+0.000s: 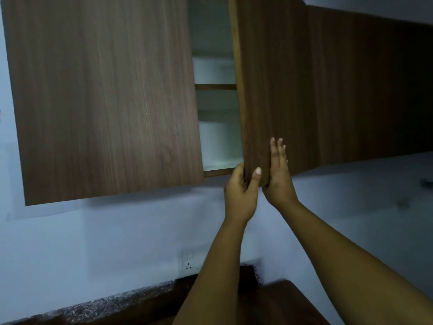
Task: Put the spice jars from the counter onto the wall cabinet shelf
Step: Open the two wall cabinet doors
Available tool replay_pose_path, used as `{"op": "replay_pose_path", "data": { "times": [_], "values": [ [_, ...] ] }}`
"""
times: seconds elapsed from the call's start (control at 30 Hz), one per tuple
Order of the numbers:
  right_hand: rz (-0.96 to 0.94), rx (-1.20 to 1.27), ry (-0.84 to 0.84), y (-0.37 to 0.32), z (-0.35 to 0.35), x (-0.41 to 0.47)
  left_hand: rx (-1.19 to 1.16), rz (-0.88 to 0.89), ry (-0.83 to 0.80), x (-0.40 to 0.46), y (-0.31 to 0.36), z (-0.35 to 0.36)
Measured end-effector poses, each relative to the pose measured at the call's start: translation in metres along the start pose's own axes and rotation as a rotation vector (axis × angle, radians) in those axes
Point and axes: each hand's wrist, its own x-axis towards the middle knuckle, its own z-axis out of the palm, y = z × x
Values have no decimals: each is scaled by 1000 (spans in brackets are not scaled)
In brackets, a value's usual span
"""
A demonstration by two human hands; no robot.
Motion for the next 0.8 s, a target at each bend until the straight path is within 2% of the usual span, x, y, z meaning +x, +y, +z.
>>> {"op": "replay_pose_path", "data": {
  "times": [0.2, 0.3, 0.43, 0.63, 0.8],
  "values": [
    [147, 143, 197, -21, -60, -35, 186, 164, -177, -26, 30, 42],
    [195, 229, 176, -17, -98, -44, 168, 197, -233, -30, 40, 63],
    [132, 251, 27, -8, -146, -56, 62, 151, -251, -35, 46, 89],
    [139, 296, 216, -4, -193, -68, 7, 94, -374, -45, 66, 144],
    [60, 112, 172, 25, -257, -67, -42, 75, -360, -57, 83, 209]
  ]
}}
